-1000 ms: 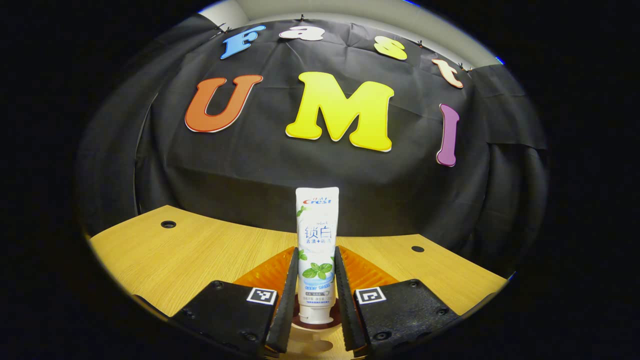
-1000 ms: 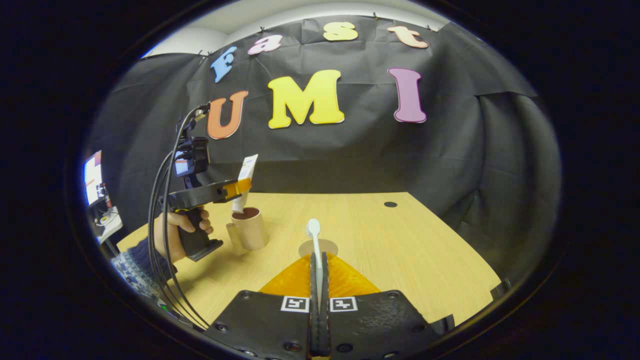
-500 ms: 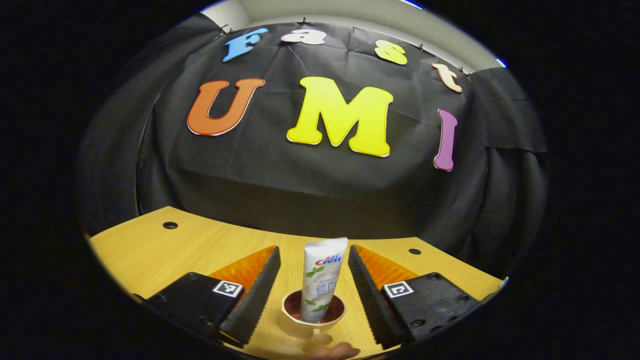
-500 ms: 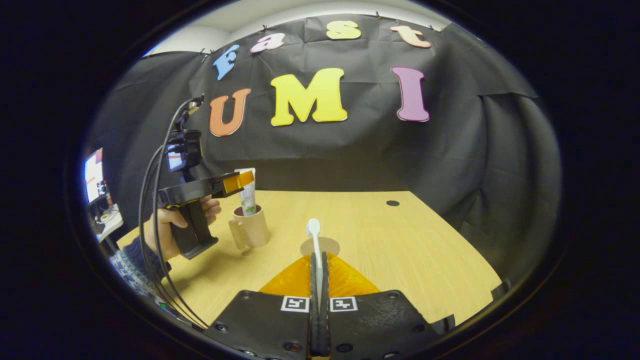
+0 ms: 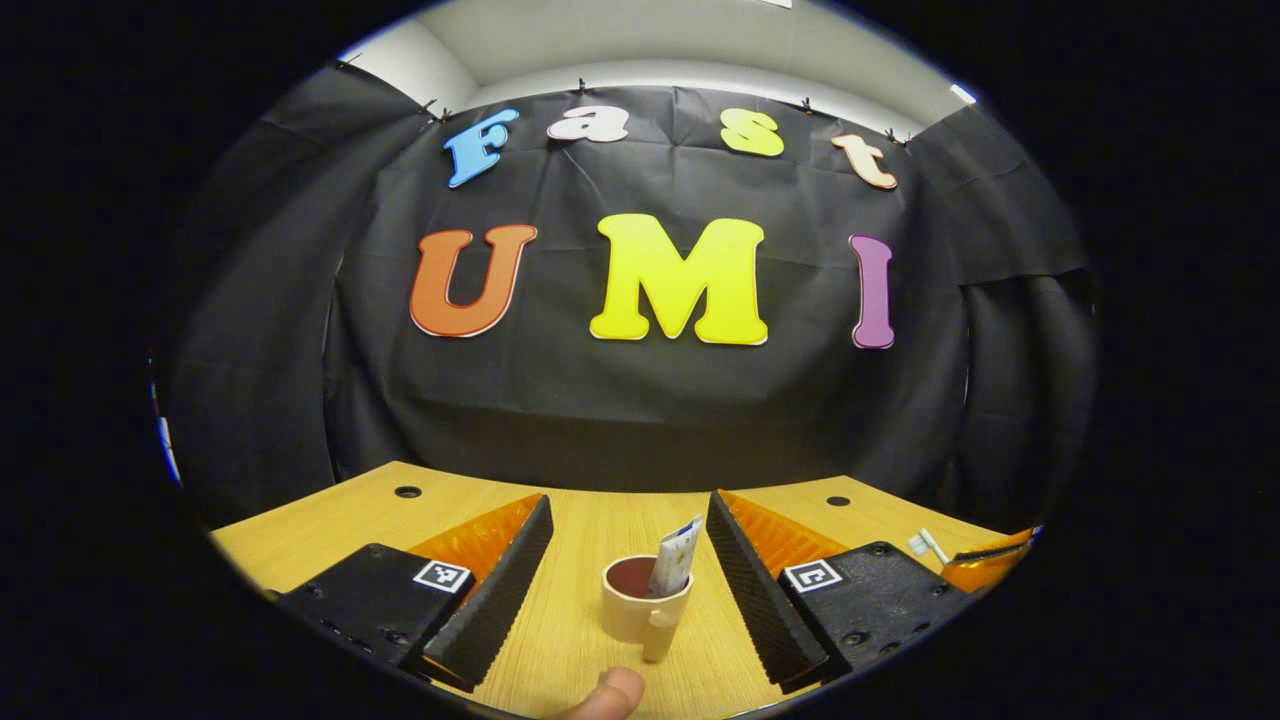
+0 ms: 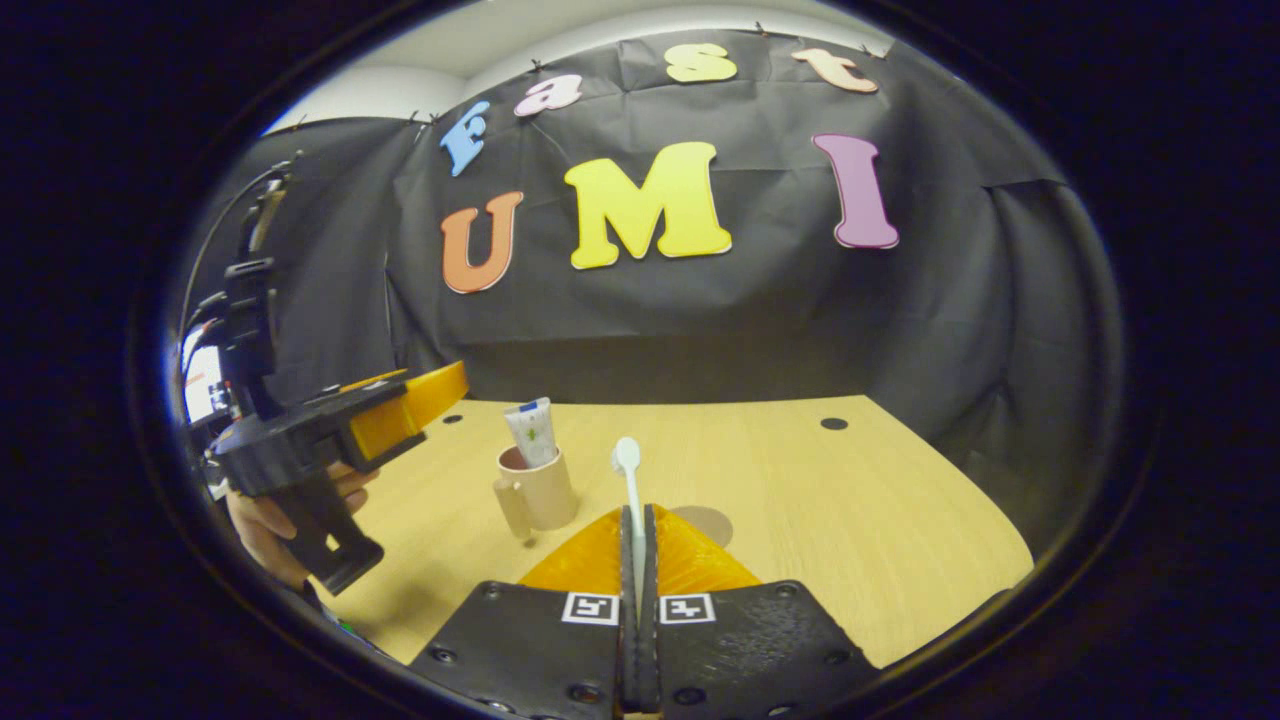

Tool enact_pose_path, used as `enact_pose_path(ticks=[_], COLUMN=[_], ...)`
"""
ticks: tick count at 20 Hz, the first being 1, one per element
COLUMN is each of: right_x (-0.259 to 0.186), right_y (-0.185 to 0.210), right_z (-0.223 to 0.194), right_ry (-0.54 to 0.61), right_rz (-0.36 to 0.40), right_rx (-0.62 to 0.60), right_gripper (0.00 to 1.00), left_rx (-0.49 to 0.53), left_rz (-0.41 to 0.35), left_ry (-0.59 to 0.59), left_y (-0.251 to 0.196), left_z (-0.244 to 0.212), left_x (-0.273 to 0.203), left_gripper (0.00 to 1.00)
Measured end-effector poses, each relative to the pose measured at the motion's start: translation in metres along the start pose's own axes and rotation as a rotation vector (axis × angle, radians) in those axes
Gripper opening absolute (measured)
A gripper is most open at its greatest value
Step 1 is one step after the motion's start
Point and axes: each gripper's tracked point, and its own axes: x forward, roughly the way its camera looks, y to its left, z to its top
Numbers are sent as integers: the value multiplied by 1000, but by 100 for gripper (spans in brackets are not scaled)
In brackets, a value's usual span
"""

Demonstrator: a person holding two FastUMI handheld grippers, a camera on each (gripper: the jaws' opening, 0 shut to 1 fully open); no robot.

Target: Put the toothbrush and toothpaste on the desktop into the cup, then pick up the cup and place it on the coaster on the desktop.

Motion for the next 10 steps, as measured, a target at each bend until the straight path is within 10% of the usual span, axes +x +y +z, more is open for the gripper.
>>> enact_pose_path(ticks=[10], right_x=[98], right_y=[102], right_z=[87], right_ry=[-91], right_rz=[113], right_rx=[83], right_gripper=[0], left_rx=[-13], left_rz=[36], left_ry=[-24], left_y=[32], left_z=[28], left_x=[-72], left_gripper=[100])
